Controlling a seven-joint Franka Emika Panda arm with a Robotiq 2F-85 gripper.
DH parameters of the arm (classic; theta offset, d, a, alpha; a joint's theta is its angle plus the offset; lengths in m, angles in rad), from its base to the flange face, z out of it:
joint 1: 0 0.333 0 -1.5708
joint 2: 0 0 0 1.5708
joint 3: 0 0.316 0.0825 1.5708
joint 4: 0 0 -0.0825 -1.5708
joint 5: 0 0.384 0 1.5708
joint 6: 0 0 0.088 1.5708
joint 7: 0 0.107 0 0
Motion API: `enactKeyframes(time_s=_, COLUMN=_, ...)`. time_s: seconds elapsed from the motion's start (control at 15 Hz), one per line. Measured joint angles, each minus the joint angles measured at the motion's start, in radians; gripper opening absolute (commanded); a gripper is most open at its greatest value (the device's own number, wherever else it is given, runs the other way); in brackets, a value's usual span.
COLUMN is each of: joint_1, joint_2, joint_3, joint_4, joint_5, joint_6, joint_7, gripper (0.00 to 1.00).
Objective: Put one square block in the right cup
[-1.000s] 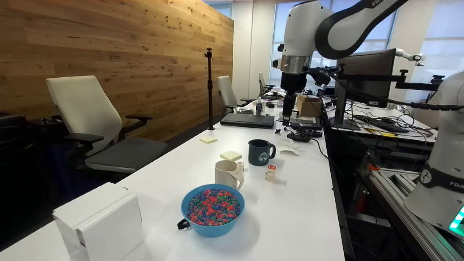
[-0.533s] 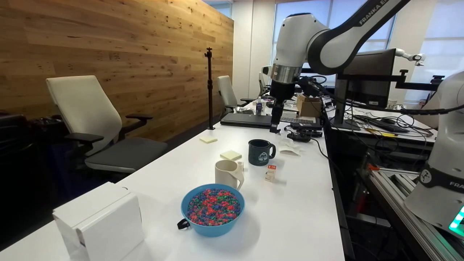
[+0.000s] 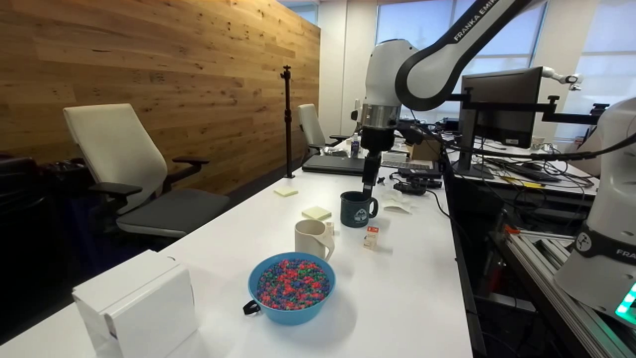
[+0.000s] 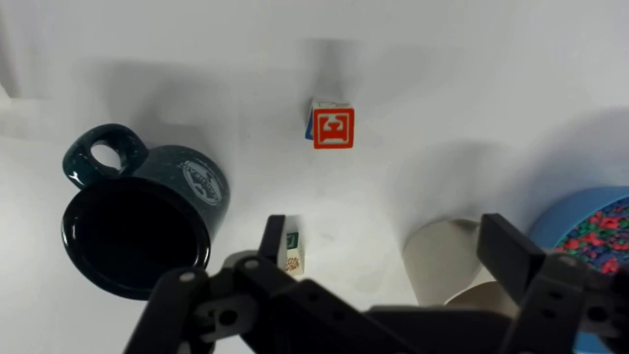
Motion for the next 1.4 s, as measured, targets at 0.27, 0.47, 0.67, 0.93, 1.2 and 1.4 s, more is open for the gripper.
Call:
enactKeyframes(time_s=0.27, joint_1=0.006, joint_2=0.027, joint_3=0.002, joint_4=0.005, joint_5=-0.017, joint_6=0.000, joint_7=0.005, gripper=1.00)
enactKeyframes(time_s=0.47, joint_1=0.010, joint_2=0.041, joint_3=0.002, joint_4=0.004, joint_5=-0.055, joint_6=0.000, joint_7=0.016, gripper=1.00)
enactKeyframes(time_s=0.67, joint_1=0.017, joint_2=0.061, joint_3=0.002, joint_4=0.002, joint_5=-0.103, joint_6=0.001, joint_7=0.036, gripper=1.00)
enactKeyframes(time_s=0.93, joint_1=0.017, joint_2=0.082, joint_3=0.002, joint_4=0.000, joint_5=-0.158, joint_6=0.007, joint_7=0.068, gripper=1.00)
enactKeyframes(time_s=1.2, joint_1=0.017, joint_2=0.094, joint_3=-0.002, joint_4=-0.012, joint_5=-0.191, joint_6=0.014, joint_7=0.091, gripper=1.00)
enactKeyframes(time_s=1.4, joint_1=0.017, joint_2=0.097, joint_3=-0.013, joint_4=-0.037, joint_5=-0.244, joint_6=0.043, joint_7=0.127, gripper=1.00)
